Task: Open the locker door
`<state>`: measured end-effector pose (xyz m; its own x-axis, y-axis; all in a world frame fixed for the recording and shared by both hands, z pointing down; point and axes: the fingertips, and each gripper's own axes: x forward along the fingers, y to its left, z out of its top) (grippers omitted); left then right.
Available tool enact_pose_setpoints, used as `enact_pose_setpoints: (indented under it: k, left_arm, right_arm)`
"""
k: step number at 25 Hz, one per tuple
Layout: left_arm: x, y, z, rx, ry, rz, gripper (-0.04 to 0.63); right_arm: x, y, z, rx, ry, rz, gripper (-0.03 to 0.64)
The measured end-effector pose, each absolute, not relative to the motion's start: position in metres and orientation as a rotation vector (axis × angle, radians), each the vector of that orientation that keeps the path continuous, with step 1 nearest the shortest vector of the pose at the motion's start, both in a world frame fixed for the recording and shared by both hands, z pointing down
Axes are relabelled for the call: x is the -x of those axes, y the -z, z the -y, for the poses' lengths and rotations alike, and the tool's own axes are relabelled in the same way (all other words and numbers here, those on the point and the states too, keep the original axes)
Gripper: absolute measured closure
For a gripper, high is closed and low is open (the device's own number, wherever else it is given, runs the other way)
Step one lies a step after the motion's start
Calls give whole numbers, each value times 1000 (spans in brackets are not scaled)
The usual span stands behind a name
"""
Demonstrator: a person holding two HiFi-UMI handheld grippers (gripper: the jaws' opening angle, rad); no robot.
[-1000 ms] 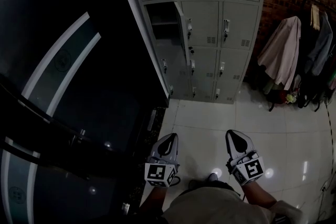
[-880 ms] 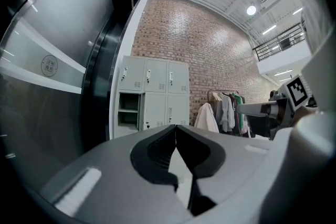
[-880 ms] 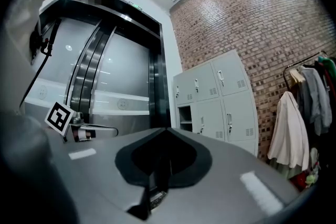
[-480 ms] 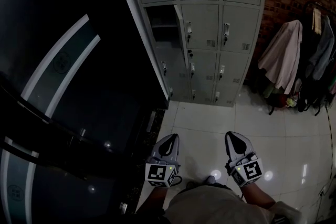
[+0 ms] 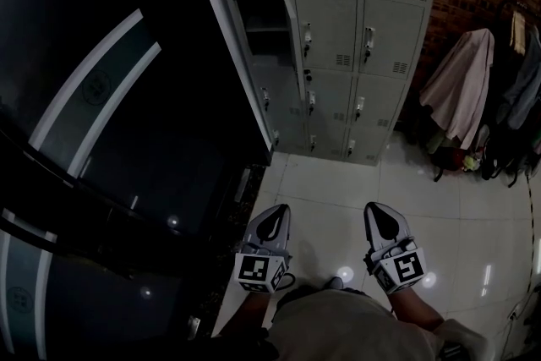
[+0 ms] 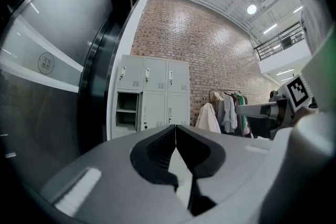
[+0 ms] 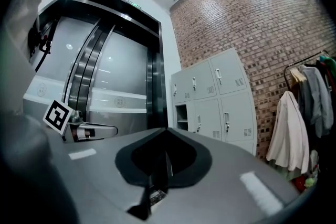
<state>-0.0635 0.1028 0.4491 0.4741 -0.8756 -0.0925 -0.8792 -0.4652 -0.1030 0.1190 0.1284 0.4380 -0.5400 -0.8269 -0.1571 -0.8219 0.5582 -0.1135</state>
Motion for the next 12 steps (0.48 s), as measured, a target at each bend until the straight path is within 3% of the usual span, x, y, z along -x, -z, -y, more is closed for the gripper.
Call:
enact_pose_setpoints:
  k: [10, 12]
  left_arm:
    - [56, -458, -96, 2556, -57, -1560, 517]
    - [53, -455, -96, 2548, -57, -1549, 468]
  right_arm:
    - [-124, -451, -121, 1404, 60, -2647, 617]
    - [-125, -454, -121, 1401, 69, -2650, 617]
